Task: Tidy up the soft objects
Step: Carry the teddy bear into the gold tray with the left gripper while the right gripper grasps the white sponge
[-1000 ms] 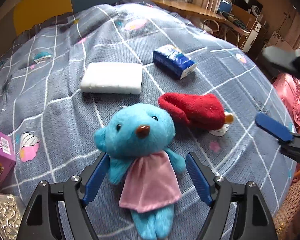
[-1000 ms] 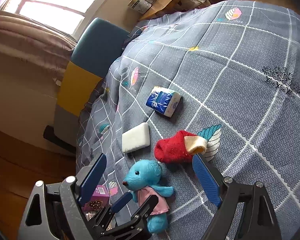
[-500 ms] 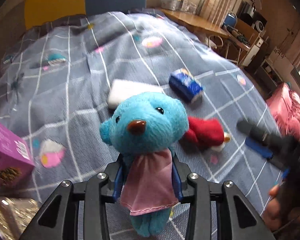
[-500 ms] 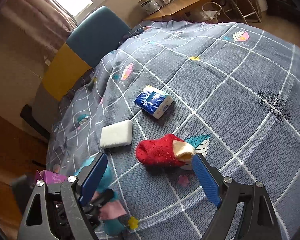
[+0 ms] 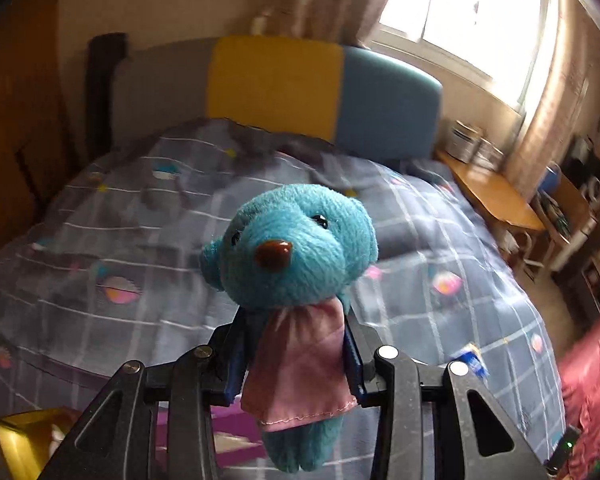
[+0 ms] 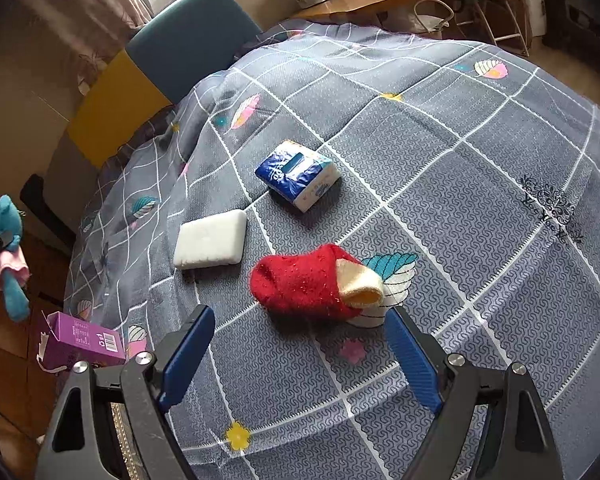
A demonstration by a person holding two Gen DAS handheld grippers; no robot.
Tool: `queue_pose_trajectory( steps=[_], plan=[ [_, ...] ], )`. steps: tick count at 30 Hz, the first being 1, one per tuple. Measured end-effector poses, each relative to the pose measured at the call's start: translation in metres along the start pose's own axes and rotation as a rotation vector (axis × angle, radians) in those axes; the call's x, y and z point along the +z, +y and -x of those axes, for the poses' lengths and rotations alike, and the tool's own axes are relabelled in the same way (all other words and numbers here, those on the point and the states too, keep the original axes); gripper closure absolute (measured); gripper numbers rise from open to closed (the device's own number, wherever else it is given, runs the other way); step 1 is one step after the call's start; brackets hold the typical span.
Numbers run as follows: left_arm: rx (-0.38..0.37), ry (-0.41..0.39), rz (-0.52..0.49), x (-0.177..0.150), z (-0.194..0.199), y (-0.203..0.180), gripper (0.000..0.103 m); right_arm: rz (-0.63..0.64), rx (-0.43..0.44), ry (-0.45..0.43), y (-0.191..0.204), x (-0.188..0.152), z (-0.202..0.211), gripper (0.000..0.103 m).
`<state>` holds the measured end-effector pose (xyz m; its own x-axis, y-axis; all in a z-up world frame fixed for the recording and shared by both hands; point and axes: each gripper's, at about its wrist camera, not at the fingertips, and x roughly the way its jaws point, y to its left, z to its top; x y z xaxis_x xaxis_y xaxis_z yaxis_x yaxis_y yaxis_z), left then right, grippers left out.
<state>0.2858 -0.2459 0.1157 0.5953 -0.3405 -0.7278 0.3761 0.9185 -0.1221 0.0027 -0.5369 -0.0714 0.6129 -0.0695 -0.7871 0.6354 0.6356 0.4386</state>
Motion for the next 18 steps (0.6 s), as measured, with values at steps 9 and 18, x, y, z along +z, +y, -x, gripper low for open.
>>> queue_pose_trajectory(
  steps=[9,18],
  plan=[
    [0.148,-0.026,0.116,-0.034,0.039,0.151,0.063,0.150,-0.082,-0.079,0.024,-0.006,0.009,0.015],
    [0.172,0.028,0.281,-0.151,0.078,0.265,0.063,0.492,-0.084,-0.084,0.093,-0.014,-0.008,0.015]
  ],
)
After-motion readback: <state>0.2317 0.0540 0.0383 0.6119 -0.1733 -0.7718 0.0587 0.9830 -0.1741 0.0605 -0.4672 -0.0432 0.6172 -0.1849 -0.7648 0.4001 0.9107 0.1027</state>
